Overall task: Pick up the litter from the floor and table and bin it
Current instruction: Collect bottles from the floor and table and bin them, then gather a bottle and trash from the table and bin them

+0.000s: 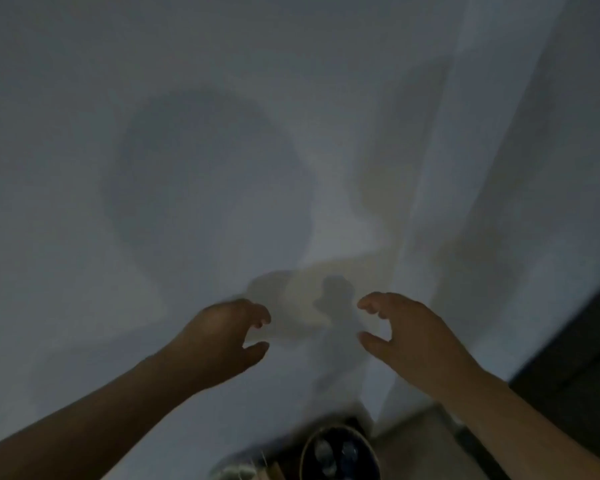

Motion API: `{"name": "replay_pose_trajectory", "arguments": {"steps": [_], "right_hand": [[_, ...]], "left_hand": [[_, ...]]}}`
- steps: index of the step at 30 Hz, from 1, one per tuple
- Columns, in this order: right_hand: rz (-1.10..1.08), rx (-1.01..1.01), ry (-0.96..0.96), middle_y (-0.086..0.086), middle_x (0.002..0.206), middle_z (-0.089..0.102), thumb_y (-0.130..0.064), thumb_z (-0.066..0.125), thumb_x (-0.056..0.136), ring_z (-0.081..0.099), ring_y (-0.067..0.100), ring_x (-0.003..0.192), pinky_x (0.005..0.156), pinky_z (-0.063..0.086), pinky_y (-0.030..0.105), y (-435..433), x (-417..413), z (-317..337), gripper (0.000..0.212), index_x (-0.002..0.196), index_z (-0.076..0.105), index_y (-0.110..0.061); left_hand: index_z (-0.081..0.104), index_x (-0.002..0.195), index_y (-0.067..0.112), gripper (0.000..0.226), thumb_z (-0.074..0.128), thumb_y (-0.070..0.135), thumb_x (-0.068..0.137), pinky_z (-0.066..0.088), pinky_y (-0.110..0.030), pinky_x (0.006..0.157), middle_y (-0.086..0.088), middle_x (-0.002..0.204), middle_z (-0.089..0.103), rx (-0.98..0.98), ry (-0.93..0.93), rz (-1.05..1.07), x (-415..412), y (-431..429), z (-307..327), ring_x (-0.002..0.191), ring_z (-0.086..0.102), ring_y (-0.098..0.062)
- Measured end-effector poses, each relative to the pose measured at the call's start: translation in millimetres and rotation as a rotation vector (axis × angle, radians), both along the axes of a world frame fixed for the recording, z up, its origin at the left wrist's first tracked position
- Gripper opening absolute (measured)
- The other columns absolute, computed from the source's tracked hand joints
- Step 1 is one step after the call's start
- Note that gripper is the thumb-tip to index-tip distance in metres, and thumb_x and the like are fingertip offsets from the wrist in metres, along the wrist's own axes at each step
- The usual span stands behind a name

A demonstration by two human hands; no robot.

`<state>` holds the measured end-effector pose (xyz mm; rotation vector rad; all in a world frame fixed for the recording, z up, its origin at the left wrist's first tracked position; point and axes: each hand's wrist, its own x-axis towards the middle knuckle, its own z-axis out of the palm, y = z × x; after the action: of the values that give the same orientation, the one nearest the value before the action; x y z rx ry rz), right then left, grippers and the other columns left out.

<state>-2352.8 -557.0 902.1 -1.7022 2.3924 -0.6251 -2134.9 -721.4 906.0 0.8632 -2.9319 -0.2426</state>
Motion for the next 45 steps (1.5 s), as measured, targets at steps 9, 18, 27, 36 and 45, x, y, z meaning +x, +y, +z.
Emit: {"name": "replay_pose_trajectory", "arguments": {"steps": [9, 18, 27, 36, 45], "right_hand": [[0.312, -0.282, 0.158, -0.021, 0.115, 0.055, -0.043, 0.063, 0.085, 0.051, -0.001, 0.107, 0.086, 0.037, 0.015, -72, 145, 165, 0.039, 0.123, 0.054, -0.036], [0.674, -0.460, 0.145, -0.020, 0.112, 0.057, -0.040, 0.065, 0.083, 0.052, 0.000, 0.102, 0.090, 0.042, 0.022, -99, 368, 258, 0.037, 0.119, 0.057, -0.034], [1.013, -0.584, 0.054, -0.023, 0.112, 0.057, -0.044, 0.064, 0.083, 0.052, -0.006, 0.100, 0.090, 0.045, 0.020, -95, 532, 307, 0.036, 0.118, 0.056, -0.038], [1.337, -0.693, -0.021, -0.026, 0.110, 0.056, -0.050, 0.062, 0.082, 0.051, -0.009, 0.103, 0.090, 0.045, 0.017, -97, 609, 328, 0.040, 0.120, 0.053, -0.041], [1.670, -0.707, -0.122, -0.022, 0.111, 0.059, -0.045, 0.067, 0.080, 0.054, -0.004, 0.101, 0.087, 0.045, 0.017, -92, 664, 327, 0.043, 0.121, 0.057, -0.037]], "left_hand": [[0.055, 0.122, 0.035, 0.038, 0.060, 0.048, 0.086, 0.027, 0.004, 0.064, 0.018, 0.113, 0.058, -0.259, 0.130, 0.253, 174, -6, 166, 0.095, 0.056, 0.003], [0.057, 0.117, 0.038, 0.035, 0.062, 0.049, 0.084, 0.034, 0.001, 0.065, 0.024, 0.102, 0.055, -0.466, 0.212, 0.592, 409, 61, 257, 0.085, 0.054, 0.005], [0.058, 0.116, 0.036, 0.035, 0.061, 0.049, 0.083, 0.052, -0.021, 0.084, 0.023, 0.105, 0.057, -0.595, 0.239, 0.898, 559, 147, 294, 0.091, 0.057, 0.006], [0.062, 0.113, 0.034, 0.035, 0.065, 0.045, 0.080, 0.050, -0.015, 0.078, 0.020, 0.104, 0.061, -0.709, 0.263, 1.151, 598, 214, 311, 0.088, 0.057, 0.008], [0.058, 0.113, 0.041, 0.039, 0.061, 0.051, 0.076, 0.055, -0.018, 0.078, 0.027, 0.101, 0.055, -0.708, 0.195, 1.474, 596, 269, 308, 0.090, 0.057, 0.010]]}}
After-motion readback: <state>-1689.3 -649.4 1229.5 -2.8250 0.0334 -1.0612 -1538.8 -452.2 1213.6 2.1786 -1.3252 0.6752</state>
